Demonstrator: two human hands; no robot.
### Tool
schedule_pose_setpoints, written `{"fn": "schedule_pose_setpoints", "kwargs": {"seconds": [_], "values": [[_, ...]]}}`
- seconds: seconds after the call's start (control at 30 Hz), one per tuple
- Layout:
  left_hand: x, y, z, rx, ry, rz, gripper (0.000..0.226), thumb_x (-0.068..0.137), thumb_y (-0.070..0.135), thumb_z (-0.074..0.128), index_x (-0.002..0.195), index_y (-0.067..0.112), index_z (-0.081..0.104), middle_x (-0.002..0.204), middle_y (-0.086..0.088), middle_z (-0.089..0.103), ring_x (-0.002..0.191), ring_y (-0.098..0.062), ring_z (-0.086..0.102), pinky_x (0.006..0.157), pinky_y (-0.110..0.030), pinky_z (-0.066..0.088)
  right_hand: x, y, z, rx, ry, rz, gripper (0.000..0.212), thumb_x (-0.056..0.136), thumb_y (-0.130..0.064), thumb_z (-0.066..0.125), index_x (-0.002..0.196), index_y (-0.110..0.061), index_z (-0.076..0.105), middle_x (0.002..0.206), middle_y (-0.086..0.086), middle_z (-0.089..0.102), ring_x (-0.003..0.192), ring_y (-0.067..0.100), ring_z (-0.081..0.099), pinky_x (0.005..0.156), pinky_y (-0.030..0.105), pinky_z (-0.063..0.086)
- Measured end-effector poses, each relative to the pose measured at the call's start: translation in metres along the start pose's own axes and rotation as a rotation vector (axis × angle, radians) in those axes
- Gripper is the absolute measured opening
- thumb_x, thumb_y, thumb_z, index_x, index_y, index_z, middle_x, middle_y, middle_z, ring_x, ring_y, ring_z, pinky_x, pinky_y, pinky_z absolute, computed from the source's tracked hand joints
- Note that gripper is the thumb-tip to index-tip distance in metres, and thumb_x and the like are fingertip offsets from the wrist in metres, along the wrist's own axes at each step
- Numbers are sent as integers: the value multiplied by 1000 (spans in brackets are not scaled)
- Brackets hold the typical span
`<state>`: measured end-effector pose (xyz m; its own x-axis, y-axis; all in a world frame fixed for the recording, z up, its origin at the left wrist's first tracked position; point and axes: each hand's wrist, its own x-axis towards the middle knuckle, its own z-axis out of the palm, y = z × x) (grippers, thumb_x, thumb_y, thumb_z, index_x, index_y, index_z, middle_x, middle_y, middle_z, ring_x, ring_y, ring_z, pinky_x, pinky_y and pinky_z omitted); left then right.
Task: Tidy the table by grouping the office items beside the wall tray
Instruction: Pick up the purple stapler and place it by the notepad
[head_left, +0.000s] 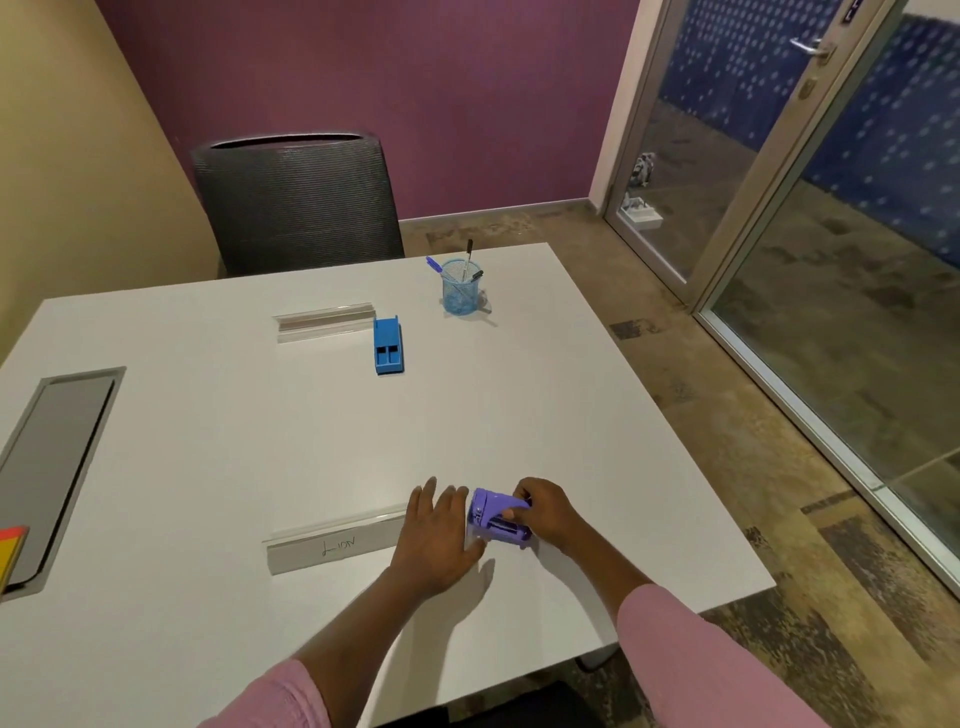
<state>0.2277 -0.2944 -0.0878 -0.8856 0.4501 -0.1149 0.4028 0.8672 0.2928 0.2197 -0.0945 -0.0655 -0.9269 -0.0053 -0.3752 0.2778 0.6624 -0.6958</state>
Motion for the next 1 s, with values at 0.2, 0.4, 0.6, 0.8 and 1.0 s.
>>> {"fn": "schedule_pose_setpoints", "kwargs": {"seconds": [0.2,0.4,0.6,0.8,1.0], "values": [[-20,-5,-42,-117,85,-102,76,93,63,32,146,9,27,151,-11,36,146,-34,11,119,-43,8,-29,-38,6,442,63,69,28,88,-10,67,70,-12,46,77,14,56,70,24,55,67,37,47],[-47,-20,-88,-389,159,-226,62,97,55,32,144,15,34,145,-9,45,142,-33,23,116,-42,21,-52,-108,23,723,-34,5,21,92,-15,64,104,-12,47,101,10,60,82,24,66,80,45,59],[-94,-59,-146,-672,317,-124,43,98,56,28,112,29,57,95,4,68,89,-13,62,84,-40,50,-72,-198,51,805,-134,-53,30,97,-13,55,126,-19,52,108,14,68,92,29,68,84,42,59],[-152,-114,-197,-940,340,-259,36,91,57,46,112,29,56,102,8,67,94,-13,64,81,-27,50,-88,-285,111,867,-196,-42,32,94,-8,54,125,-17,51,115,18,66,99,31,67,80,42,60],[-216,-183,-240,-1069,409,-336,34,80,37,76,108,28,58,92,-1,70,72,-9,70,62,-18,49,-108,-354,179,846,-249,-38,28,93,-14,53,120,-16,55,108,18,70,87,26,70,74,43,60]]}}
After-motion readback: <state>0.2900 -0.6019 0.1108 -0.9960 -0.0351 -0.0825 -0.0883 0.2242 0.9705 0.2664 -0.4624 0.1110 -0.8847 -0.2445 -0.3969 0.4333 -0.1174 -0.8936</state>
